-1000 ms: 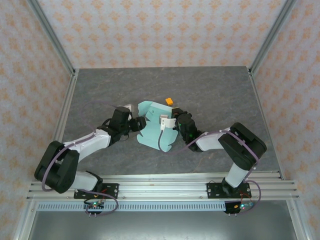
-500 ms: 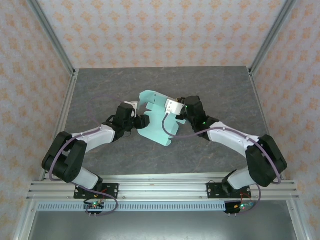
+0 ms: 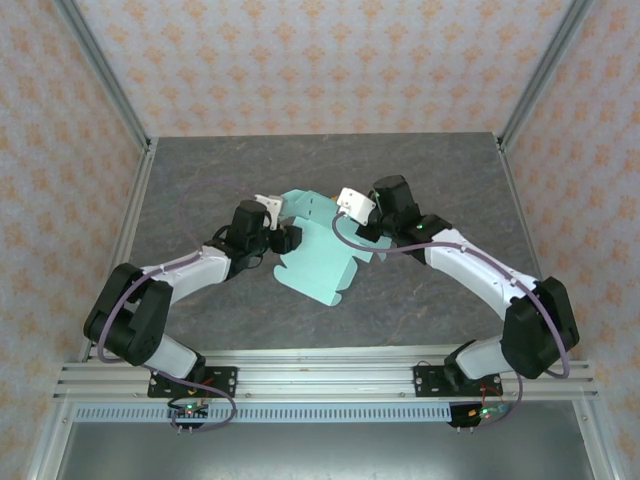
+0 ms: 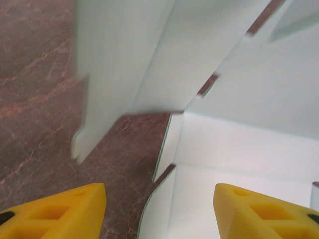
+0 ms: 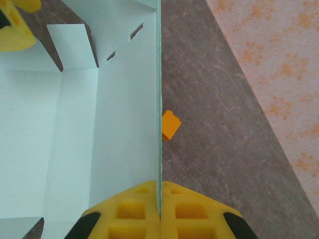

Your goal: Fold the paper box

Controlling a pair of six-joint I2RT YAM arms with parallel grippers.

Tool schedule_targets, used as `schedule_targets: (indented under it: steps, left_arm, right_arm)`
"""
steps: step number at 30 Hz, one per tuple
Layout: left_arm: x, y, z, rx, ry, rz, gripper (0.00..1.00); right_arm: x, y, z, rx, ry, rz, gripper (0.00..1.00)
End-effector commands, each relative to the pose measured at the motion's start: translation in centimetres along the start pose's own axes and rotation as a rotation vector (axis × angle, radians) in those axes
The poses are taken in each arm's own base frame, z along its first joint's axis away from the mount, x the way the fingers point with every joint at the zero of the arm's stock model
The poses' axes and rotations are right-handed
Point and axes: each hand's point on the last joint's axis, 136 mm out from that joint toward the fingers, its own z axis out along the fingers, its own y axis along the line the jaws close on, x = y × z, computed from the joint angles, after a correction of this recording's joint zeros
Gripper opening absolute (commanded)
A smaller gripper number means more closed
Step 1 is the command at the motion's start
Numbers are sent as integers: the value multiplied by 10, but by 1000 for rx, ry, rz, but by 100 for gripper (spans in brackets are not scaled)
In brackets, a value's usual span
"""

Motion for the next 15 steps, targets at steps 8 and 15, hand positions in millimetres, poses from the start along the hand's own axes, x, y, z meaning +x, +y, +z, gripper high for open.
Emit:
schedule_targets:
  steps: [8,15]
  left_arm:
    - [-27,-8,18,38,-21,40,58]
    - [-21,-22,30,109,-11,28,49]
  right_arm:
    - [-10,-9,-5,1,-10,50,0]
    - [-13,-13,-3,15,-16,68,0]
